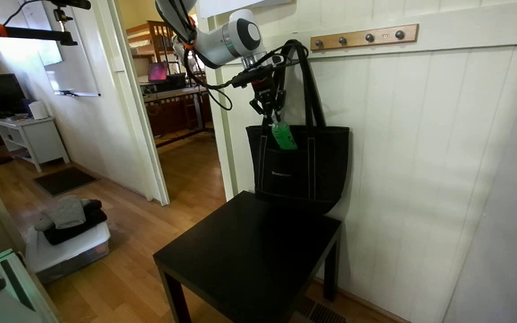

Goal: Put the bottle in the bag and put the bag on the chair

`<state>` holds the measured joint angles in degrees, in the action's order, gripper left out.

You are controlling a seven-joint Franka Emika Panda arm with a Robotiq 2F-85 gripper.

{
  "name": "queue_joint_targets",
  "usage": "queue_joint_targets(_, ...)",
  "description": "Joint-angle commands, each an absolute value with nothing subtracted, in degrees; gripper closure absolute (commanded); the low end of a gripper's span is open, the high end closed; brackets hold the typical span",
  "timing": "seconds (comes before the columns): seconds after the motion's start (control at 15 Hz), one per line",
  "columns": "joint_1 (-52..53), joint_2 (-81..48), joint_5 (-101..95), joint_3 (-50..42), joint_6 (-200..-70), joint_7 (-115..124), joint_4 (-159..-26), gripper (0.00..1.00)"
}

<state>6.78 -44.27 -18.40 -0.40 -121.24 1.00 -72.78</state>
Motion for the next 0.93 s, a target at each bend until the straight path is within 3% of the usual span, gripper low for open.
queue_joint_targets(0.0, 7.0, -44.6, -17.3, -1.0, -124.3, 1.6, -73.6, 0.93)
queue_joint_targets(0.87, 3.1, -51.9, -12.0, 0.4, -110.6, -11.6, -60.5, 0.93)
